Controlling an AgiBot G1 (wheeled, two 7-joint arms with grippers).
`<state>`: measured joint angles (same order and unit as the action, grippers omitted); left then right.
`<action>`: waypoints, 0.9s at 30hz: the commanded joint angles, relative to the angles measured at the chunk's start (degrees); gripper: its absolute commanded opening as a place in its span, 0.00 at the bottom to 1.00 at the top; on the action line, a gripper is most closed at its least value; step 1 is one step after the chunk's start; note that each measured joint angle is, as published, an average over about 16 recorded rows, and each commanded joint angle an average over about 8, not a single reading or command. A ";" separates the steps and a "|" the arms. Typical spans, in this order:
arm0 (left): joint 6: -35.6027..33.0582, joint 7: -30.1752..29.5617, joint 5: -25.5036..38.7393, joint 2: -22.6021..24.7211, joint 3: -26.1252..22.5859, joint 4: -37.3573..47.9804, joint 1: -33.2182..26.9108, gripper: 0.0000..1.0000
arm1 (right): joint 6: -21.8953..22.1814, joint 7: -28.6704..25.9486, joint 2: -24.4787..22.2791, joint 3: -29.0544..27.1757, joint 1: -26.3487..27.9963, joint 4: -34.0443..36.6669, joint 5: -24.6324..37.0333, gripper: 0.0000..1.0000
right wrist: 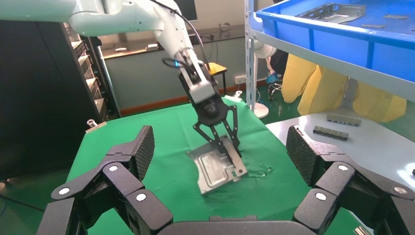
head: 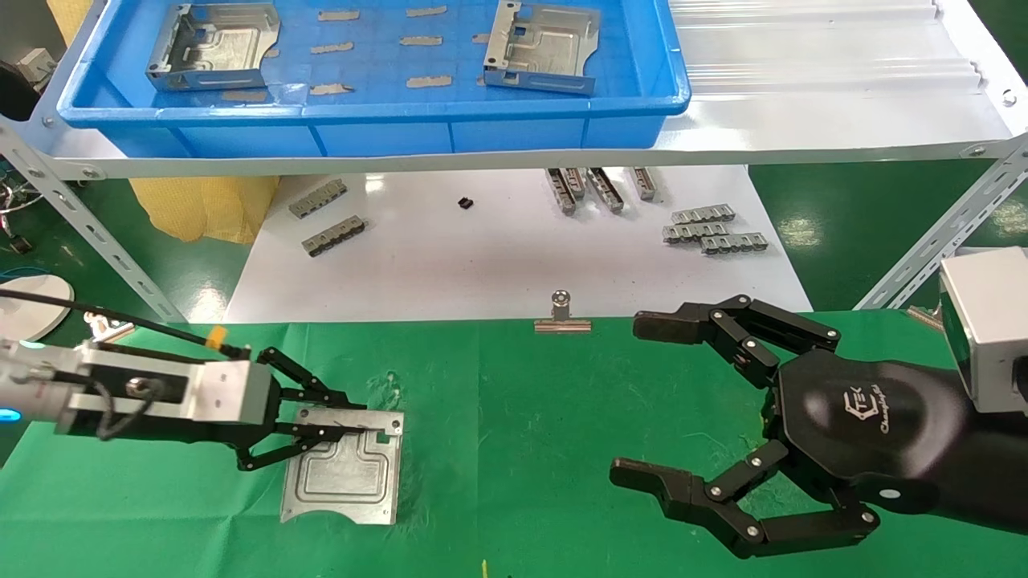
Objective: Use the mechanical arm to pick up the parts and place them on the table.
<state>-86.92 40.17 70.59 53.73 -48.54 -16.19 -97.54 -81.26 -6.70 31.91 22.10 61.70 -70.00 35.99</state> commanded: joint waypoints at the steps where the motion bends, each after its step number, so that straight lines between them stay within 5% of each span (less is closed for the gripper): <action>1: 1.18 1.83 0.87 1.27 -0.54 2.31 -0.06 0.94 | 0.00 0.00 0.00 0.00 0.00 0.00 0.00 1.00; 2: 1.75 2.56 0.91 1.79 -0.53 3.21 -0.08 1.00 | 0.00 0.00 0.00 0.00 0.00 0.00 0.00 1.00; 14: -0.08 7.63 0.00 3.97 0.09 9.73 -0.77 1.00 | 0.00 0.00 0.00 0.00 0.00 0.00 0.00 1.00; 27: -4.97 -1.54 -8.85 -0.30 4.77 13.32 4.23 1.00 | 0.01 0.00 0.00 0.00 -0.01 0.01 0.00 1.00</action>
<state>-91.81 39.50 62.55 53.82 -44.18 -3.05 -93.91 -81.25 -6.69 31.91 22.10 61.69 -70.00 35.99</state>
